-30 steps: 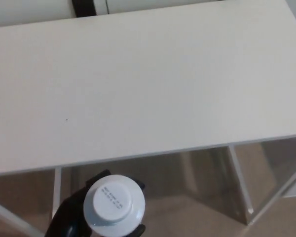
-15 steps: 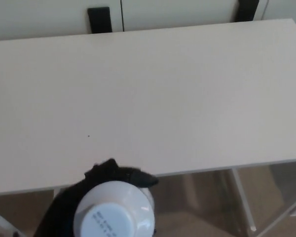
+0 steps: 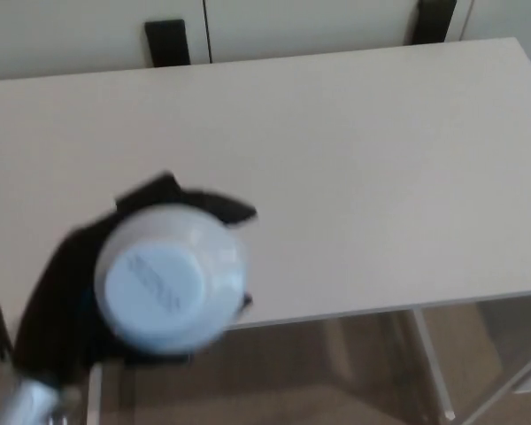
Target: The robot picks up a bottle from a person using its left hand and walk towards the table in frontand put the bottle on the table.
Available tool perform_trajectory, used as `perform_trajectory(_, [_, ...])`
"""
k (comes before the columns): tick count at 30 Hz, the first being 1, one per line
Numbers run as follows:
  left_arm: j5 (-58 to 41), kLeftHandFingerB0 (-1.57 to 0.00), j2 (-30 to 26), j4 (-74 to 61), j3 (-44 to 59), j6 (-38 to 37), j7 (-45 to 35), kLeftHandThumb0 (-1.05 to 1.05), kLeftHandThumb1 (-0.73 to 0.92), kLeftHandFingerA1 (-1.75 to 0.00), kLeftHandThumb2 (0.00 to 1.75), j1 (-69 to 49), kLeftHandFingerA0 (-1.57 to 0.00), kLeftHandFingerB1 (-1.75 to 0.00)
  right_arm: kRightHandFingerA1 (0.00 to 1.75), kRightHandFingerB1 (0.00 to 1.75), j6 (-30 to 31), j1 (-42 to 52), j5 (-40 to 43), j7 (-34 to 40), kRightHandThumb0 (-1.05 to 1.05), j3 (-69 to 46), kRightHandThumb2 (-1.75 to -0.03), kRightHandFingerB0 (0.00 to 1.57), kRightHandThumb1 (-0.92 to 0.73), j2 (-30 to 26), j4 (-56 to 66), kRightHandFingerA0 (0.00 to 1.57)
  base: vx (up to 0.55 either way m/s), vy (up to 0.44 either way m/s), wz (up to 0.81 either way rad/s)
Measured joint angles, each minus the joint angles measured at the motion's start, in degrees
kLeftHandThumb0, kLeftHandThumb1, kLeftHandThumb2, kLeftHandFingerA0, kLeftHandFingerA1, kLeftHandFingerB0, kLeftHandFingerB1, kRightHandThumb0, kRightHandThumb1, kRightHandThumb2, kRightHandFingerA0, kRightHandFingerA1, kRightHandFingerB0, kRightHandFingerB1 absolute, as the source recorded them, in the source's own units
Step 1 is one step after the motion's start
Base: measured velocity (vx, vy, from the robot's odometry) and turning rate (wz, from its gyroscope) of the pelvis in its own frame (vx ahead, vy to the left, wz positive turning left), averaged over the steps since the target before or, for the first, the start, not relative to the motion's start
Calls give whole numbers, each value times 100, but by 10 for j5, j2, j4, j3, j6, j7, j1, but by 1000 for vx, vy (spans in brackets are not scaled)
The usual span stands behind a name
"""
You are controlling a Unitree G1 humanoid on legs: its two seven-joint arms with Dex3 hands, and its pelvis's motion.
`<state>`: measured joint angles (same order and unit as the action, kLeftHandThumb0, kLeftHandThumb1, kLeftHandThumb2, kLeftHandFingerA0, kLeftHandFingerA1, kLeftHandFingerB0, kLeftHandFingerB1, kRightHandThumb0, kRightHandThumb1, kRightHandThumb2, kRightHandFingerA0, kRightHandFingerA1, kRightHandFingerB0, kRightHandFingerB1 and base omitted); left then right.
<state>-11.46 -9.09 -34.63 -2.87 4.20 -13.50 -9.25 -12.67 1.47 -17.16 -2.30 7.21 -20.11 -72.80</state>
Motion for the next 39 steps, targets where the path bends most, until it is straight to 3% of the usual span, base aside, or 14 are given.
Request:
perform_trajectory(8, [11, -80, 2, 159, 2, 64, 10, -12, 81, -123, 70, 189, -104, -96, 47, 41, 1, 0, 2, -1, -41, -5, -63, 50, -76, 0, 3, 61, 0, 0, 0])
perform_trajectory(12, [26, -84, 8, 257, -13, 94, 19, -9, 76, -114, 75, 270, -113, -94, 45, 41, 1, 0, 4, -4, -43, -8, -63, 52, -76, 0, 3, 62, 0, 0, 0])
perform_trajectory(17, [47, -81, 29, 380, -29, 110, 31, -9, 79, -123, 76, 352, -106, -98, 47, 42, 2, -1, 4, -6, -41, -9, -63, 53, -76, 0, 3, 65, 0, 0, 0])
perform_trajectory(20, [60, -82, 48, 456, -37, 112, 41, -11, 78, -121, 73, 389, -111, -100, 47, 41, 2, 0, 5, -7, -41, -10, -63, 51, -76, 0, 4, 65, 0, 0, 0])
perform_trajectory(23, [72, -86, 62, 501, -48, 112, 50, -13, 76, -115, 73, 402, -111, -92, 46, 41, 2, 0, 6, -8, -42, -10, -63, 51, -77, 0, 4, 63, 0, 0, 0])
perform_trajectory(27, [83, -90, 85, 536, -58, 111, 57, -14, 71, -125, 80, 401, -112, -95, 46, 41, 2, 1, 6, -11, -43, -9, -63, 52, -75, 0, 4, 63, 0, 0, 0])
perform_trajectory(30, [88, -87, 96, 545, -66, 111, 58, -20, 76, -127, 71, 393, -110, -94, 46, 41, 2, 1, 7, -14, -42, -9, -63, 52, -76, 0, 5, 64, 0, 0, 0])
perform_trajectory(34, [98, -90, 102, 541, -83, 111, 61, -17, 73, -117, 76, 375, -110, -95, 45, 40, 2, 2, 6, -14, -43, -7, -64, 50, -77, 0, 4, 62, 0, 0, 0])
perform_trajectory(39, [112, -90, 111, 537, -100, 98, 61, -18, 74, -118, 77, 353, -113, -97, 45, 41, 7, 2, 7, -15, -44, -7, -63, 52, -75, 0, 7, 62, 0, 0, 0])
